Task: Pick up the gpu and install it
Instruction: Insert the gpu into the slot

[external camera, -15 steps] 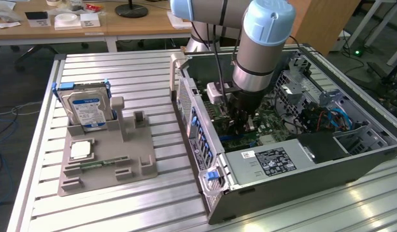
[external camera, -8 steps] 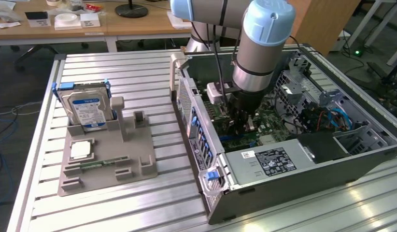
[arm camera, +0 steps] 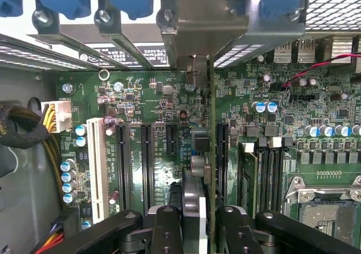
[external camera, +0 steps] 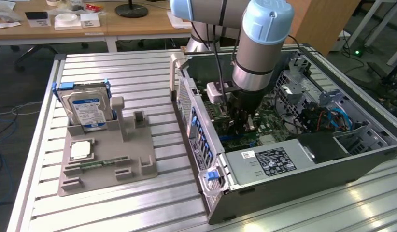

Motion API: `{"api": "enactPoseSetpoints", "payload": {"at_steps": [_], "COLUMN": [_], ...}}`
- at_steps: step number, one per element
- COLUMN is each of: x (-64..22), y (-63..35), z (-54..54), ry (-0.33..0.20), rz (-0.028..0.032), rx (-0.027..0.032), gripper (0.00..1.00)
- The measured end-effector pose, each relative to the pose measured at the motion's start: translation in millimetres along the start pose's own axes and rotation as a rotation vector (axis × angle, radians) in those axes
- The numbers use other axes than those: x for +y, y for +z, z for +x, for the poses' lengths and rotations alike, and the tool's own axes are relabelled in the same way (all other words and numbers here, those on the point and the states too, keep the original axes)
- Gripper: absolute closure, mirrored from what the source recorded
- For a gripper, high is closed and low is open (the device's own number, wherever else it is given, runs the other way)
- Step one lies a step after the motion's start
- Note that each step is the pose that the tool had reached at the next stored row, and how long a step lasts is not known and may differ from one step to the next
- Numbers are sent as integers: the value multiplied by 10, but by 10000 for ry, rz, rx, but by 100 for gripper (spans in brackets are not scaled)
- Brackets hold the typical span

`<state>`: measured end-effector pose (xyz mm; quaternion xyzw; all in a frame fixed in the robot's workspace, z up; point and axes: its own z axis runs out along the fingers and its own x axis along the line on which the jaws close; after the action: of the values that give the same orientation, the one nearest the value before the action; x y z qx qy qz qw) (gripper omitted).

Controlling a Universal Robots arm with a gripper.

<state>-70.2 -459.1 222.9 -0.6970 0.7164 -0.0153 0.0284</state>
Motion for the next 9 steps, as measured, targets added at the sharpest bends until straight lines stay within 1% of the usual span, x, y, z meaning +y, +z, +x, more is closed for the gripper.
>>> {"api": "enactPoseSetpoints", "payload": {"at_steps": [9], "x": [2], "y": [25], "z": [0], "ry": [0], "rz": [0], "rx": [1], "gripper": [72]}}
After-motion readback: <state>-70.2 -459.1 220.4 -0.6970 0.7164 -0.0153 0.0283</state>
